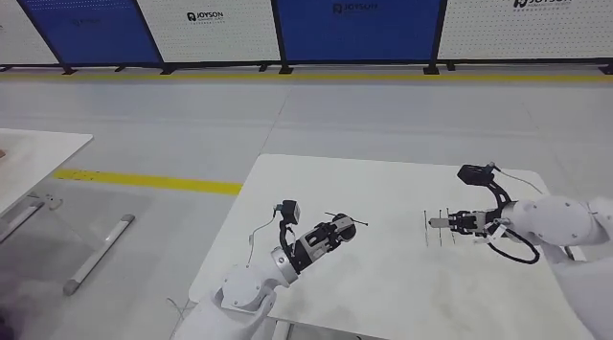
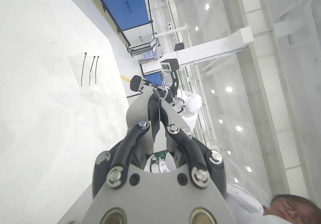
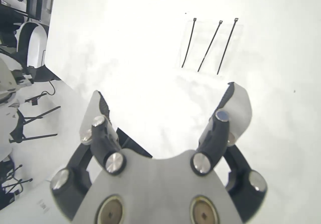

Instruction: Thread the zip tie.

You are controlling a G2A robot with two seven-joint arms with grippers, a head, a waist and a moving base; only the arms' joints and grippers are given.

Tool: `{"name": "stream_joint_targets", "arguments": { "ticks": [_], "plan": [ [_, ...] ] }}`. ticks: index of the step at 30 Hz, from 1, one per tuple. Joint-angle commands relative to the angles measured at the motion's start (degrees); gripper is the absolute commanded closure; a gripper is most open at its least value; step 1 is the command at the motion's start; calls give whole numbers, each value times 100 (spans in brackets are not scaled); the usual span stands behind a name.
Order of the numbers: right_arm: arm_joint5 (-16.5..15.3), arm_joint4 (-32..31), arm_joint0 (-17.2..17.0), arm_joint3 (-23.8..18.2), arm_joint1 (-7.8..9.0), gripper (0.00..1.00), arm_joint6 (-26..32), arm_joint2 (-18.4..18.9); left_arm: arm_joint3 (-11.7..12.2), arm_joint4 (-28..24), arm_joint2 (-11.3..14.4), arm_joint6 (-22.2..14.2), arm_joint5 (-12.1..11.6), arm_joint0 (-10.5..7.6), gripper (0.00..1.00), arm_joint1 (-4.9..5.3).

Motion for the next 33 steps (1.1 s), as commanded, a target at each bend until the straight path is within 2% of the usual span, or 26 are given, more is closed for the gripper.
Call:
{"name": "stream_joint_targets", "arguments": {
  "ticks": [1, 3, 5, 10, 12, 17, 18, 29, 32, 33],
  "plan": [
    [-9, 4, -17, 6, -1, 0, -45, -2, 0, 0, 0, 0, 0, 0, 100, 0],
    [-110, -15, -99, 155, -13, 0, -346, -45, 0, 0, 0, 0, 0, 0, 100, 0],
    [-452, 126, -105, 354, -48, 0, -535, -154, 0, 0, 0, 0, 0, 0, 100, 0],
    [-1068, 332, 43, 989, -136, 0, -914, -374, 0, 0, 0, 0, 0, 0, 100, 0],
    [-1327, 468, 190, 1358, -193, 0, -951, -508, 0, 0, 0, 0, 0, 0, 100, 0],
    [-1674, 788, 743, 2310, -413, 0, -817, -979, 0, 0, 0, 0, 0, 0, 100, 0],
    [-1646, 820, 881, 2480, -456, 0, -773, -1051, 0, 0, 0, 0, 0, 0, 100, 0],
    [-1628, 804, 847, 2467, -456, 0, -870, -1049, 0, 0, 0, 0, 0, 0, 100, 0],
    [-1463, 598, 752, 2297, -451, 0, -1260, -1036, 0, 0, 0, 0, 0, 0, 100, 0],
    [-1287, 490, 725, 2217, -447, 0, -1403, -1022, 0, 0, 0, 0, 0, 0, 100, 0]
  ]
}}
